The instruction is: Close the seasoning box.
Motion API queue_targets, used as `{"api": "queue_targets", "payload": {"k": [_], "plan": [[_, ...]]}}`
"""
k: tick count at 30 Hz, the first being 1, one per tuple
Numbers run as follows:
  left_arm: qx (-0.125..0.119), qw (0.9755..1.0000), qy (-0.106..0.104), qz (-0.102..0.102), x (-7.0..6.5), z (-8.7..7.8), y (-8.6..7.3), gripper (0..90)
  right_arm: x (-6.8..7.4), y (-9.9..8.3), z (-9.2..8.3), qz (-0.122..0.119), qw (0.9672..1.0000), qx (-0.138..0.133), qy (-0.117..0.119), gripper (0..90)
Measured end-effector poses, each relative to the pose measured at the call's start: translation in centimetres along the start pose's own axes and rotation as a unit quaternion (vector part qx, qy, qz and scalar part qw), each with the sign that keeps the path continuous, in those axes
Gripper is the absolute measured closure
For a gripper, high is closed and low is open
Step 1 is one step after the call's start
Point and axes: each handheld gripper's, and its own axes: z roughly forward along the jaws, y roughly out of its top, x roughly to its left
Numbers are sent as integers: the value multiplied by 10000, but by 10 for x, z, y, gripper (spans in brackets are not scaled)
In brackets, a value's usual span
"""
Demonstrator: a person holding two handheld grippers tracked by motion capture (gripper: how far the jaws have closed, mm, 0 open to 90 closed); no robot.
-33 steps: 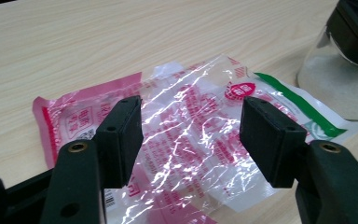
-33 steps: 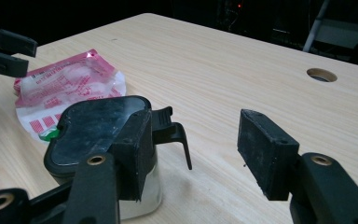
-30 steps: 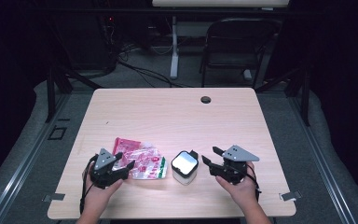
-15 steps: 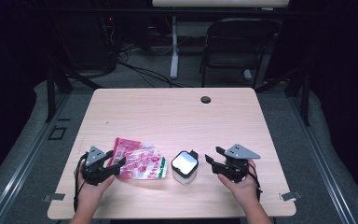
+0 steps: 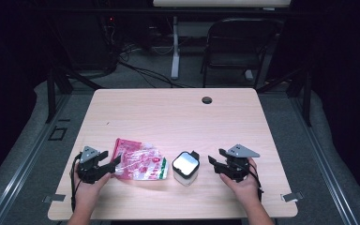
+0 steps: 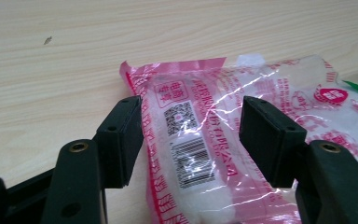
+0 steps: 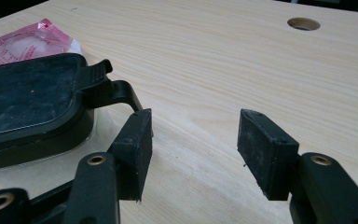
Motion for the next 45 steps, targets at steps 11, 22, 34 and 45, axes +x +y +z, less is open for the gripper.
{"api": "queue_targets", "payload": {"k": [11,22,34,45], "plan": [[68,9998,47,-191,7,4,-3,398,-4,-4,5,297,9995,138,32,449],[164,9992,82,-352,12,7,-6,398,-2,-5,8,257,9994,228,72,449],[148,9990,79,-422,13,7,-7,398,-2,-5,8,327,9992,218,125,448],[122,9987,74,-489,15,6,-7,398,-2,-5,8,349,9991,206,106,448]]}}
